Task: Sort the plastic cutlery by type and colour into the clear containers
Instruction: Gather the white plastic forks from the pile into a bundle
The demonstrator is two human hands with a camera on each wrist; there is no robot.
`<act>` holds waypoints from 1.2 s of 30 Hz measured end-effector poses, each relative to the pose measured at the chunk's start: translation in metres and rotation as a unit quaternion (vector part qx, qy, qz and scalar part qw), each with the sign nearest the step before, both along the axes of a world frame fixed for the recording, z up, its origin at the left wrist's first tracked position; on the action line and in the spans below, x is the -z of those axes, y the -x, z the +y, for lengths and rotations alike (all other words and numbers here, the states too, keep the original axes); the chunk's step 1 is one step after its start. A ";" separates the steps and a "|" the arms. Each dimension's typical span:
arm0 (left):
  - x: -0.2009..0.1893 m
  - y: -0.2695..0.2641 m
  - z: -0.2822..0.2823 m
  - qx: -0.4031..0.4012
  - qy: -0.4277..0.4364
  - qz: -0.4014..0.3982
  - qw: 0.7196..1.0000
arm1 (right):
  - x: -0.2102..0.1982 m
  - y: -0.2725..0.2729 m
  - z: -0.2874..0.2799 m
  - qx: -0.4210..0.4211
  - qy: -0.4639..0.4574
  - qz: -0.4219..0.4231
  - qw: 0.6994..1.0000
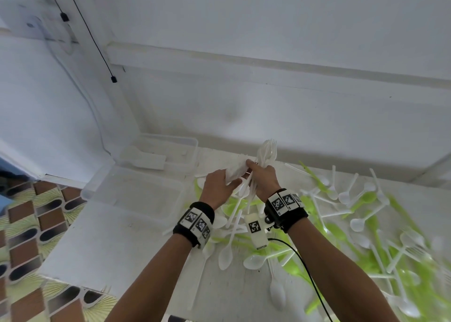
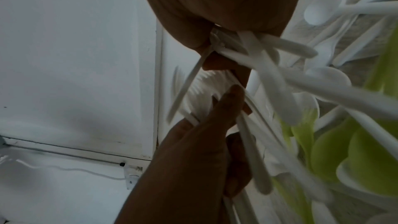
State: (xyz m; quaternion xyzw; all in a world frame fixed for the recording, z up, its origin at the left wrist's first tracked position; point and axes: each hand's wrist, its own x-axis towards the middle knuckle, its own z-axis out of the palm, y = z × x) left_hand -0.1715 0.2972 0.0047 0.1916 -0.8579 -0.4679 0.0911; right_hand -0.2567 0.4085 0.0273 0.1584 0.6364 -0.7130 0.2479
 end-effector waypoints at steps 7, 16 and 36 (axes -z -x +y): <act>0.007 -0.002 0.002 0.060 0.224 -0.070 0.970 | 0.000 -0.004 0.007 -0.039 0.027 -0.028 0.998; -0.022 -0.008 -0.016 0.102 -0.241 -0.065 0.963 | -0.013 0.002 0.026 -0.134 0.086 0.061 0.985; -0.036 -0.021 -0.031 0.138 -0.564 -0.113 0.806 | 0.000 -0.005 0.032 -0.165 0.138 0.071 0.974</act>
